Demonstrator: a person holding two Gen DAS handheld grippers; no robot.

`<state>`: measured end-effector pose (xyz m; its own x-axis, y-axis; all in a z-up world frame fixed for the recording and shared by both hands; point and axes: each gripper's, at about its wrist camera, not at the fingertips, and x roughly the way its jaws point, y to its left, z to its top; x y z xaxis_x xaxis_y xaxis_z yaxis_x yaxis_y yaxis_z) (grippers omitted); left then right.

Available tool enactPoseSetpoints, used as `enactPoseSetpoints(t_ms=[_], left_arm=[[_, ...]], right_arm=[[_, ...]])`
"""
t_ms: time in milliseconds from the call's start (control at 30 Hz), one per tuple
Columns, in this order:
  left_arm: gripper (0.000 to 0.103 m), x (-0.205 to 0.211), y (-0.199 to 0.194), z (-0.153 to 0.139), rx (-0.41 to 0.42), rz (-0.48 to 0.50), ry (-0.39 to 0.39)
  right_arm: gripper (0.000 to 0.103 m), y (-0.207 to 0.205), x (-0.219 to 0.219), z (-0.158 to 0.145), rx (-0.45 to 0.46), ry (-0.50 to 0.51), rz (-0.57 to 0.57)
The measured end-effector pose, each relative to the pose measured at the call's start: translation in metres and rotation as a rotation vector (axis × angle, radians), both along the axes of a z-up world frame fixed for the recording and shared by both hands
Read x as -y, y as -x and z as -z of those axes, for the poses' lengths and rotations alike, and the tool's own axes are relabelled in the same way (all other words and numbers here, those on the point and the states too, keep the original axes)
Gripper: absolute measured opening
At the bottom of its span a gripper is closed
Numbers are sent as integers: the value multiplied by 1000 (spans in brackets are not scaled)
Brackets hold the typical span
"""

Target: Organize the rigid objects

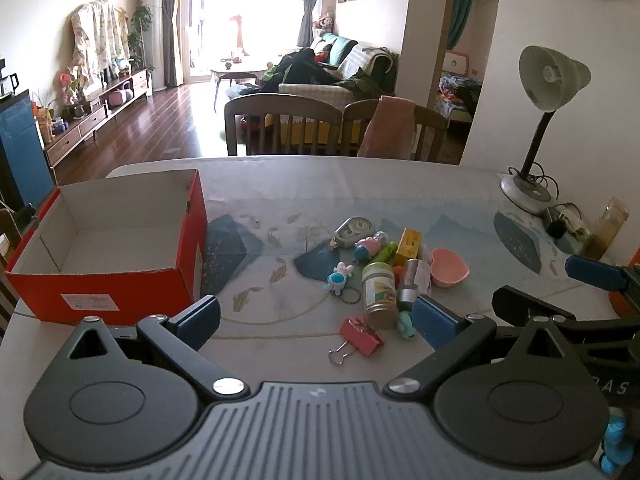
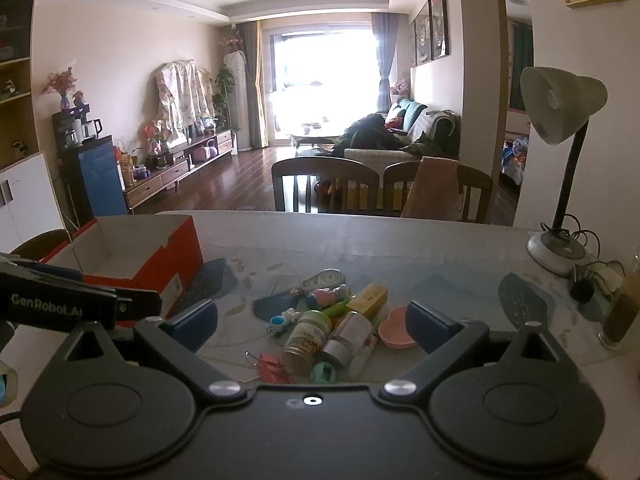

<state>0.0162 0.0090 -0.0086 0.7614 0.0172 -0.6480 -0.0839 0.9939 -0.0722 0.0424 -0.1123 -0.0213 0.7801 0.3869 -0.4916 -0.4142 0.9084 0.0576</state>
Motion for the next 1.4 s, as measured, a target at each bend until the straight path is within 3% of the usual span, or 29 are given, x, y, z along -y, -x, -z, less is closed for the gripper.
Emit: enactPoseSetpoints(t_ms=[333, 467, 733, 967, 1033, 1400], left_arm=[[103, 5, -19, -3, -4, 28, -1], [103, 13, -40, 2, -4, 61, -47], [103, 20, -62, 41, -8, 175, -97], [102, 11, -80, 87, -121, 218, -78], [102, 9, -84, 96, -139, 234, -53], [102, 17, -108, 134, -177, 363, -88]], right_arm=[[97, -12, 6, 0, 2, 12, -4], [94, -26, 11, 8, -32, 36, 7], [85, -58, 12, 32, -111, 68, 37], [71, -84, 5, 66, -256, 105, 37], [70, -89, 2, 75, -296, 104, 41], [67, -108, -23, 108, -419, 123, 28]])
